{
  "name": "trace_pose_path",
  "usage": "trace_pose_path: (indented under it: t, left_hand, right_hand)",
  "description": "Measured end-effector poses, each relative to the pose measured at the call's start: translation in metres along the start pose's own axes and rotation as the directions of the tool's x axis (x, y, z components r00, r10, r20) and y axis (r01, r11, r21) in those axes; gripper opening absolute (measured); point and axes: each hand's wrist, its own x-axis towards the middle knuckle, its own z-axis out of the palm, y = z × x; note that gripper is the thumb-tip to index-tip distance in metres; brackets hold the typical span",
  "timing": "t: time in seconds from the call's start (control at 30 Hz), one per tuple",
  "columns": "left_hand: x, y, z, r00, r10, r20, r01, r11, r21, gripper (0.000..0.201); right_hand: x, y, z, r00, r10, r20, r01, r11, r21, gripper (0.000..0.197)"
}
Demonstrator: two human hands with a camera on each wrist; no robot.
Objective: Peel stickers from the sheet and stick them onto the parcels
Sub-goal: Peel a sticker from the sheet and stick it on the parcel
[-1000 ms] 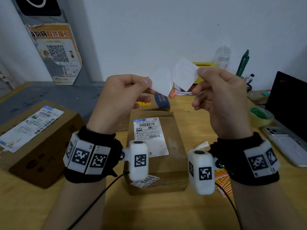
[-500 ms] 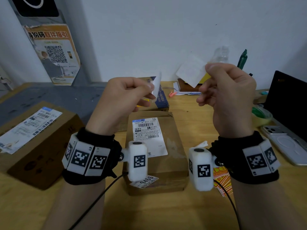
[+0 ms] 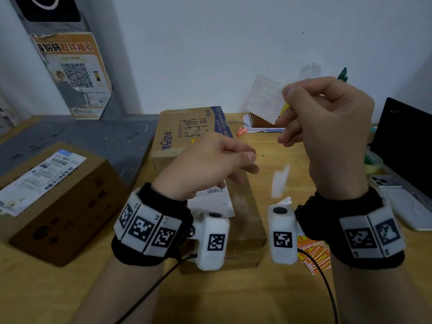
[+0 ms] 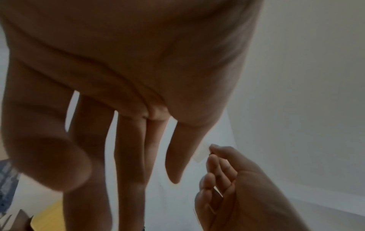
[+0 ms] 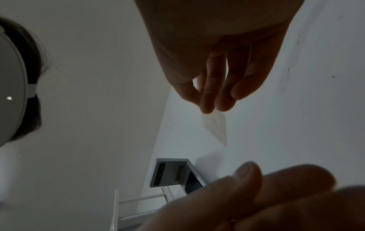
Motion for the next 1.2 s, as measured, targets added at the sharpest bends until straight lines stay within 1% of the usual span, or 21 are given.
trace_pose_path:
  t: [0.07, 0.17, 0.3, 0.37, 0.5, 0.67, 0.77, 0.97, 1.03, 1.2]
  left_hand:
    - [-0.001, 0.002, -0.002, 0.999, 0.01, -0.032, -0.011, 1.0, -0.014, 0.018]
    - [-0.002, 0.005, -0.008, 0.988, 0.038, -0.151, -0.052, 0.995, -0.09, 0.02]
    - [-0.004, 0.006, -0.017, 0.944, 0.065, -0.324, -0.138, 0.969, -0.207, 0.027]
    - [-0.003, 0.005, -0.021, 0.923, 0.051, -0.381, -0.155, 0.957, -0.246, 0.029]
    - [-0.003, 0.004, -0.025, 0.915, 0.012, -0.404, -0.139, 0.948, -0.287, 0.033]
    - [-0.003, 0.004, -0.026, 0.907, -0.005, -0.421, -0.117, 0.957, -0.265, 0.034]
    - [-0.002, 0.004, -0.026, 0.914, -0.026, -0.404, -0.101, 0.951, -0.291, 0.034]
    - [-0.001, 0.001, -0.026, 0.899, 0.012, -0.438, -0.141, 0.954, -0.264, 0.025]
    - [0.0, 0.001, -0.027, 0.891, 0.014, -0.454, -0.15, 0.952, -0.265, 0.019]
    - [0.002, 0.0, -0.026, 0.885, -0.001, -0.465, -0.136, 0.956, -0.26, 0.017]
  right_hand:
    - [-0.001, 0.001, 0.0, 1.0, 0.003, 0.016, -0.003, 1.0, -0.019, 0.01]
    - [-0.001, 0.004, 0.0, 0.998, 0.015, 0.063, -0.011, 0.998, -0.059, 0.008]
    - [-0.003, 0.008, 0.003, 0.984, 0.06, 0.17, -0.04, 0.992, -0.12, 0.007]
    - [-0.003, 0.01, 0.004, 0.971, 0.083, 0.225, -0.052, 0.989, -0.138, 0.006]
    - [-0.002, 0.013, 0.004, 0.952, 0.116, 0.283, -0.081, 0.988, -0.134, 0.004]
    - [-0.002, 0.013, 0.005, 0.95, 0.104, 0.295, -0.071, 0.99, -0.12, 0.005]
    - [-0.003, 0.011, 0.005, 0.947, 0.118, 0.298, -0.091, 0.991, -0.102, 0.006]
    - [-0.004, 0.011, 0.007, 0.935, 0.147, 0.323, -0.125, 0.988, -0.087, 0.009]
    - [-0.004, 0.01, 0.007, 0.922, 0.167, 0.348, -0.145, 0.985, -0.089, 0.01]
    - [-0.003, 0.005, 0.005, 0.875, 0.238, 0.421, -0.209, 0.971, -0.116, 0.014]
